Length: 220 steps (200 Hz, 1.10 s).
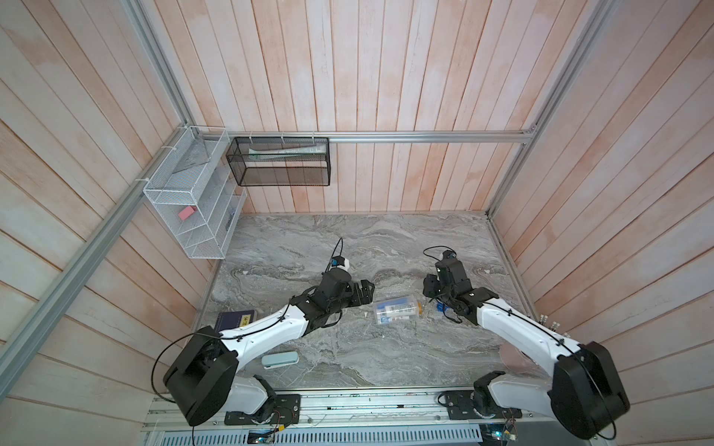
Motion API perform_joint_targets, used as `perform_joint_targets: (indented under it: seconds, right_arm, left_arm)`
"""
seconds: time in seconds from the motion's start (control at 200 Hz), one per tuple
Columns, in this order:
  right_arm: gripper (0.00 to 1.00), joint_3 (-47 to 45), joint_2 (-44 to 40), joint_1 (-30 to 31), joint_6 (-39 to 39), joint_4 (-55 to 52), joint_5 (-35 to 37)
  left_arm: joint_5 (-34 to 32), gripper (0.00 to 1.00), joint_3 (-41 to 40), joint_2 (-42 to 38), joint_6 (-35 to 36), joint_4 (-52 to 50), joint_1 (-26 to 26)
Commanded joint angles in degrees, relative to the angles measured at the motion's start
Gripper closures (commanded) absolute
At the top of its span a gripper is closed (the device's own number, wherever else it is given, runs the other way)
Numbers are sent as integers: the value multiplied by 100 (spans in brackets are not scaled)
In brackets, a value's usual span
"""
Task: Take out toiletry kits
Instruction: 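Place the lid at the center of the board, then pour the toiletry kits out of the container.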
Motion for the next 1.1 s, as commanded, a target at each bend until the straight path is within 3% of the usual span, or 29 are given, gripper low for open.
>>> perform_joint_targets:
  seconds: [0.0,0.1,0.235,0.31,0.5,0.61,0.655,0.785,0.87,0.96,1.095]
  right_arm:
    - [48,-85,-527,23,-146,-187,-772]
    - [57,-65,-719,23,-389,-270,-1086]
    - [56,-101,-595,23,-446,-35,-2097]
    - [54,-84,-473,129,-520,-41,-2192]
    - [50,549,-21,1155,-1818,-791,-1017]
    - [47,664,266,1613,-2200,-1067,-296]
    - [36,706,391,1803,-2322,-1096,-165]
    - [35,884,819,2722,-3381,-1137,627]
    - [35,1026,1107,3002,-3932,-1217,945]
    - [3,1270,1391,3094,-4325,-1521,903]
    - [2,1700,1951,3332,-4530,-2273,1299]
  left_arm:
    - [492,0,85,94,82,372,38]
    - [724,0,-324,-155,-292,583,42]
    - [1150,0,-1072,-523,-1015,1005,-29]
    - [1249,0,-1468,-635,-1366,1258,-142]
    - [1293,0,-2177,-880,-2021,1822,-194]
    - [1063,0,-2333,-1332,-2074,1514,5]
    - [919,0,-2362,-1519,-2057,1337,41]
    - [866,0,-2374,-1966,-1972,862,225]
    - [977,0,-2430,-2290,-1895,639,475]
    - [1097,0,-2522,-2642,-1847,526,726]
    - [1214,0,-2624,-2997,-1767,517,945]
